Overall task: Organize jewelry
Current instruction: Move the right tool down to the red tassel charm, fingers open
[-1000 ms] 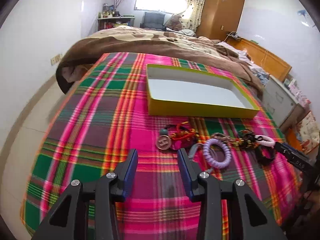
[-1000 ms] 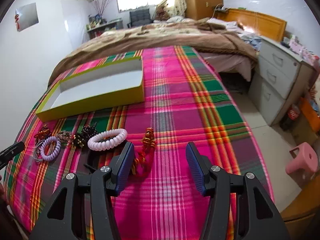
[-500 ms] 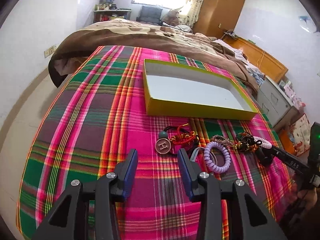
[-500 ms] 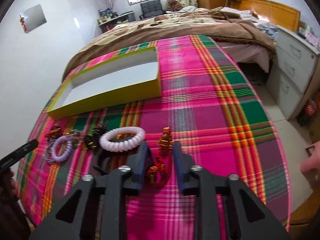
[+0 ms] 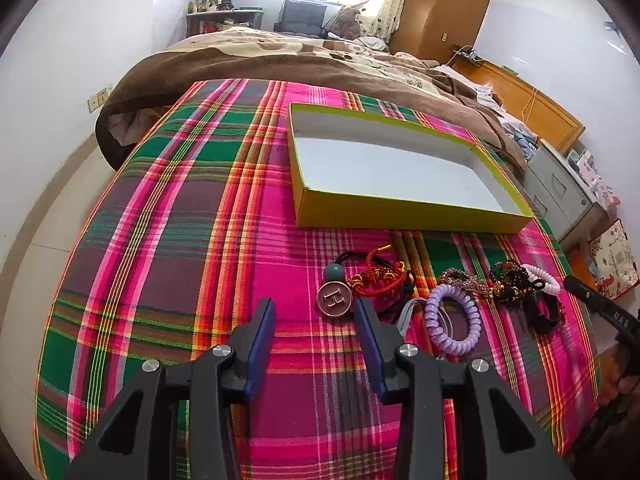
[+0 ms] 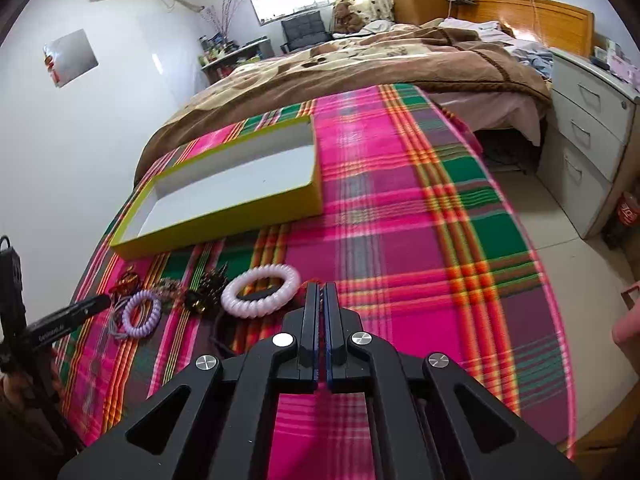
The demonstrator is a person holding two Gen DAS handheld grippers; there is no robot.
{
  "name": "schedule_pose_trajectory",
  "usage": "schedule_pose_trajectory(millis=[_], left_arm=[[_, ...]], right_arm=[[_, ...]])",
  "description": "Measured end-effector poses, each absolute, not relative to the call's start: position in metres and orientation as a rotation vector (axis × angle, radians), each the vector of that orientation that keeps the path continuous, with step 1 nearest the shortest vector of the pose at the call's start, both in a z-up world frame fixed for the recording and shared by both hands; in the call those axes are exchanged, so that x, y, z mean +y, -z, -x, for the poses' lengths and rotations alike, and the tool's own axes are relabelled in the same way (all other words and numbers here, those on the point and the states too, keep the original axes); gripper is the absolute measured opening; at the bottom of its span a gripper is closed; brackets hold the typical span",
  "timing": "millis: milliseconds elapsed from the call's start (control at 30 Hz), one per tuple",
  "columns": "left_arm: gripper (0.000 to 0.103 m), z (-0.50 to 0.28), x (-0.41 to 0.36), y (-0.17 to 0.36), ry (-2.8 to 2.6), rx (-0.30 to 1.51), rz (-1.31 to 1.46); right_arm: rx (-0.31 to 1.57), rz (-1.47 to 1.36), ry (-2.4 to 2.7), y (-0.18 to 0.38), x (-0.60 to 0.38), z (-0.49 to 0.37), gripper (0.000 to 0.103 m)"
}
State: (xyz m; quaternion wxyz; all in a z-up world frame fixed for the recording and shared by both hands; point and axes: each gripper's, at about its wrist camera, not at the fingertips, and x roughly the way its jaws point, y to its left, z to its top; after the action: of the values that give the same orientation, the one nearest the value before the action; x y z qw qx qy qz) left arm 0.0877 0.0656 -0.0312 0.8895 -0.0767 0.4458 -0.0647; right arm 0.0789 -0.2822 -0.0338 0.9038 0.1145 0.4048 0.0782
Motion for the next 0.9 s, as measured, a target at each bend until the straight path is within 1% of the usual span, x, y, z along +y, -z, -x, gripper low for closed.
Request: schedule_pose_trajectory(millis=[67, 100, 133, 167, 433, 533, 633, 900], left_arm=[[0.041, -0.087, 0.065, 0.03, 0.142, 0.921, 0.164], [0.041, -0.088, 0.064, 0.03, 0.144, 0.921, 0.164], [0.041, -0.089, 0.063, 0.03, 0.145, 0.92, 0.162], [0.041, -0.089, 0.061, 0.029, 0.149, 0.923, 0.157], [0.041, -0.093, 0.056, 0.024, 0.16, 0.922, 0.143], [0.041, -0.096, 0.056, 0.022, 0.159, 0.921, 0.148], [0.041, -0.097, 0.053, 0.022, 0.166, 0.924, 0.132], [0.041, -0.097, 0.051, 0.024, 0.167, 0.931, 0.132]], right_arm=[[0.866, -0.21, -0.172, 0.034, -0.284, -0.085, 0.002], [0.876, -0.192, -0.181, 0.035, -0.282, -0.087, 0.005], [0.885, -0.175, -0.189, 0.036, -0.28, -0.089, 0.014], [0.9, -0.156, -0.195, 0.038, -0.276, -0.091, 0.018], [0.952, -0.093, -0.206, 0.04, -0.271, -0.092, 0.019], [0.984, -0.127, -0.199, 0.042, -0.28, -0.094, 0.025], [1.021, -0.093, -0.18, 0.049, -0.283, -0.099, 0.026], [1.008, -0.001, -0.235, 0.048, -0.262, -0.095, 0.027]])
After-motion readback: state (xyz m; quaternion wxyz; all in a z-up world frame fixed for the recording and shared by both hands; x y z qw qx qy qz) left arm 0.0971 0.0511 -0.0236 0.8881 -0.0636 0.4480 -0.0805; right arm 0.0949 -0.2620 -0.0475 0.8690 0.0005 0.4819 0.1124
